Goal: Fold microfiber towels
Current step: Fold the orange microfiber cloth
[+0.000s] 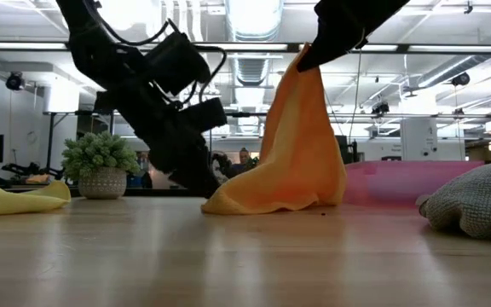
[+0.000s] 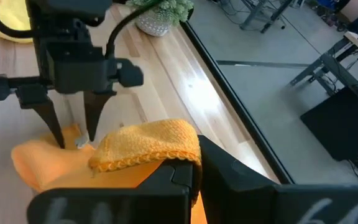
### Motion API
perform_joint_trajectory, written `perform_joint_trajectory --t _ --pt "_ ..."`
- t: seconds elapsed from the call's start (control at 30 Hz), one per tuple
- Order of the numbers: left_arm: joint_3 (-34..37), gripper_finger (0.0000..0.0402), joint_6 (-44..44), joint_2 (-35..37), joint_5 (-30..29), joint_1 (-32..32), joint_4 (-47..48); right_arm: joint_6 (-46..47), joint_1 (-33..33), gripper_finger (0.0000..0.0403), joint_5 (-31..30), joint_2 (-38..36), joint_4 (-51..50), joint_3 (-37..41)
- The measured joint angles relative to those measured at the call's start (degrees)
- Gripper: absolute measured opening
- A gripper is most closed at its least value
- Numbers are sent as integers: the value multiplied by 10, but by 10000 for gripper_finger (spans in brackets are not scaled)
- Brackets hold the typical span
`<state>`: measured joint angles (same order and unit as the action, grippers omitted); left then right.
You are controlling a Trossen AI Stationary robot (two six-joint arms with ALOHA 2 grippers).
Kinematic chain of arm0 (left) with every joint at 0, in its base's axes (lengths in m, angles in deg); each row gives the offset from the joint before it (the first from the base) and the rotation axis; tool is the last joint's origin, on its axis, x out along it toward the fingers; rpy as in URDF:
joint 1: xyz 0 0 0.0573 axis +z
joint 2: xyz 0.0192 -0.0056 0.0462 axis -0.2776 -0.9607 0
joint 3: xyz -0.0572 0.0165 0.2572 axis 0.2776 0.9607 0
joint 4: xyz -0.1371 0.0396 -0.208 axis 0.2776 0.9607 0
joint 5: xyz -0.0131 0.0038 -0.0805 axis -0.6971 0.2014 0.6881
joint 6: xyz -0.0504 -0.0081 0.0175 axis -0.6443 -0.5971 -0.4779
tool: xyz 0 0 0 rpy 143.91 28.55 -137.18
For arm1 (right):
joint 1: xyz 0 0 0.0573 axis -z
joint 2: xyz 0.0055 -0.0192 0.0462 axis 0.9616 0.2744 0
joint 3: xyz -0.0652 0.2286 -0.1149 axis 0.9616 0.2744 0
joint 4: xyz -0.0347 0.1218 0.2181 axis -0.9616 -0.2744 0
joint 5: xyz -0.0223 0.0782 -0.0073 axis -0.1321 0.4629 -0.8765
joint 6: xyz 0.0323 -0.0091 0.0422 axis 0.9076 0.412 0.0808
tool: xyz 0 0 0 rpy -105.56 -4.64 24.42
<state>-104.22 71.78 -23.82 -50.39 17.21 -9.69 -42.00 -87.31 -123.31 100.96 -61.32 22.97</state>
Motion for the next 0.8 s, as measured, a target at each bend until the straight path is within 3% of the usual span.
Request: perform_joint_trajectory --t 0.2,0.4,0.6,0.8 --pt "-3 109 4 -11 22 0 -4 0 0 8 0 0 -1 1" --pt "-2 13 34 -7 28 -3 1 0 0 8 0 0 -1 1" --pt "-1 1 51 40 26 -10 29 -1 0 8 0 0 -1 1" --pt "0 1 70 152 -47 -25 94 -9 -2 8 -1 -8 1 -3"
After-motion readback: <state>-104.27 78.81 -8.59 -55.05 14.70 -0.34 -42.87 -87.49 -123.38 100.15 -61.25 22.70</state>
